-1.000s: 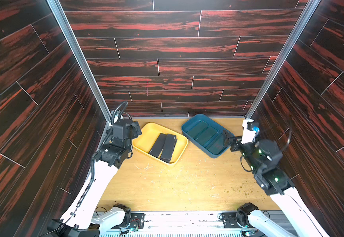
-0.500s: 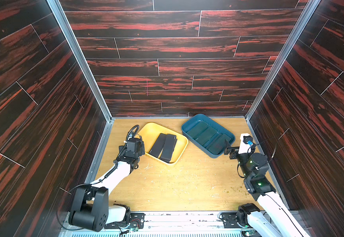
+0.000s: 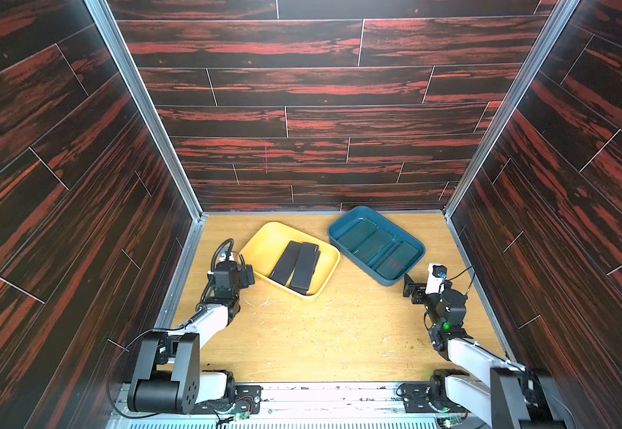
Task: Place the pencil cases by color into the storage box
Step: Reset both arms
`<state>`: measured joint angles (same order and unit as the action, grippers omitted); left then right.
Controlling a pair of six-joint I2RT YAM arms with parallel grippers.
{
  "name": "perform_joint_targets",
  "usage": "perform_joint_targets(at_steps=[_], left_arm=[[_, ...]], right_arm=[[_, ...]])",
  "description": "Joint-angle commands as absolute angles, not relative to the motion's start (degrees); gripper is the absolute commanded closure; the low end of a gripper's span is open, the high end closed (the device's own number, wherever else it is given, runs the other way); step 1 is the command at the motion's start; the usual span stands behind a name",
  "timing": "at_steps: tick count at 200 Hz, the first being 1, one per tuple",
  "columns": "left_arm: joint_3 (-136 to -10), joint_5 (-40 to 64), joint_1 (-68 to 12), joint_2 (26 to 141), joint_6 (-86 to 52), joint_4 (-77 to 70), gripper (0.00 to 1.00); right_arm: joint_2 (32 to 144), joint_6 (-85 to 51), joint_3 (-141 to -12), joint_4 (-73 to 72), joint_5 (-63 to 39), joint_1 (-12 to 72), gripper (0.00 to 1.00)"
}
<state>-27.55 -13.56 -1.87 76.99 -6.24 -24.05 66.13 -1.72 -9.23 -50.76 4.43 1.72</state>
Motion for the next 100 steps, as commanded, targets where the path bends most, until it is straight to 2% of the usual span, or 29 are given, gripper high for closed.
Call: perform_joint_targets(at_steps=[1,14,27,71,100], left_arm=[[-26.1,-14.4,-1.8,77.6,-5.4,-30.8,0.00],[-25.0,-15.5,-1.7,77.8,-5.0,-34.1,0.00],[-24.2,-15.3,-0.7,78.0,-4.8,-36.4,0.00],[-22.9,-12.6,0.5,83.5,-4.7,-45.3,0.00],[-21.5,-12.9,0.6,88.7,-5.0,-53.2,0.00]], right_arm=[[70.4,-2.7,-7.8,-63.9,2.2,0.5,0.01],[73.2,-2.9,-6.7,-68.5,2.4,0.2,0.01],[72.7,-2.1,-7.9,-65.2,2.1,0.0,0.02],[76.7,-2.0,-8.6,-69.6,1.0,-3.1,0.04],[89.3,-1.9,-5.1,-88.9,-1.4,-4.7,0.04]])
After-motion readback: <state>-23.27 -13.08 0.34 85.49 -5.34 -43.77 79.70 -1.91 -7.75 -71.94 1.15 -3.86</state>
